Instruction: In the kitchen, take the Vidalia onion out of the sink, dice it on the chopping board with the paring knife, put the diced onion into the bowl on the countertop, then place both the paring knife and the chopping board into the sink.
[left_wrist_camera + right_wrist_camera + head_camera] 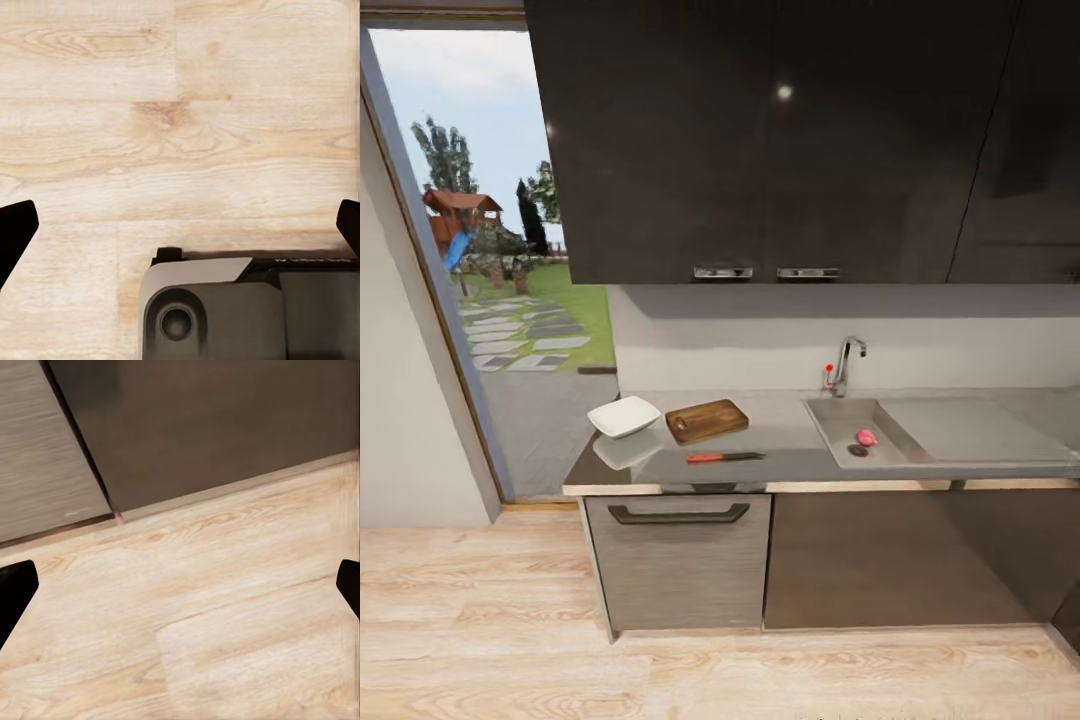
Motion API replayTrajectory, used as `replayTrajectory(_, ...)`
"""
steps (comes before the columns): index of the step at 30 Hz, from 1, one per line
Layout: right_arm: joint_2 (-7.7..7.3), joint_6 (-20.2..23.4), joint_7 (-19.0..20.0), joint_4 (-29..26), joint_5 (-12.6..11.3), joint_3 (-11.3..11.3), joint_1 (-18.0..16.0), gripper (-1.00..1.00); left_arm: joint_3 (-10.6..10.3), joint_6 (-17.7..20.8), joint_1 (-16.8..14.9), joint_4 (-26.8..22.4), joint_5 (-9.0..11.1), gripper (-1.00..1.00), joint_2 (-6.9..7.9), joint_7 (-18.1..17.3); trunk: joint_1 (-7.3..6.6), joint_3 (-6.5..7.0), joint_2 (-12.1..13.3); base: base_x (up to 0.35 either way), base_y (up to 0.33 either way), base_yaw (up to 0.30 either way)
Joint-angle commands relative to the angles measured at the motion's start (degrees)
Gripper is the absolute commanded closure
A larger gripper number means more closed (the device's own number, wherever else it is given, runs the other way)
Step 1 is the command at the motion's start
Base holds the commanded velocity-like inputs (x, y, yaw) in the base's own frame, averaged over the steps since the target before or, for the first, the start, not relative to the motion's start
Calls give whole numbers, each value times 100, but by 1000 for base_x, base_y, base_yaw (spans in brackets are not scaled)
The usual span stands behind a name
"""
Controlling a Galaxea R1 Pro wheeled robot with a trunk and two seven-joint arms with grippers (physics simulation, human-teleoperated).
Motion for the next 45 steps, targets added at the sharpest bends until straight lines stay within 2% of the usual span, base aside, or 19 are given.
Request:
replayTrajectory(1, 3, -16, 16, 1, -49, -5, -1, -100, -4, -22, 0, 3, 3, -100, 1, 0, 2, 3, -3, 0, 0, -267)
replayTrajectory(13, 3, -16, 14, 1, -49, -2, -1, -100, -3, -19, 0, 3, -2, -100, 4, 0, 2, 55, -3, 3, 0, -236)
replayTrajectory(36, 2, -18, 28, 4, 9, 11, -1, -100, -1, -18, 0, 3, -6, -100, 1, 7, 2, 62, -3, 203, -150, -10)
replayTrajectory(41, 13, -25, 37, 1, 8, 13, -1, -100, -10, -26, 0, 7, -6, -100, 15, 0, 2, 62, -3, 33, -21, 0)
replayTrajectory(45, 28, -26, 35, -306, 45, 7, -1, -100, -10, -27, 0, 14, -6, -100, 18, 0, 2, 62, -3, 1, 0, 0)
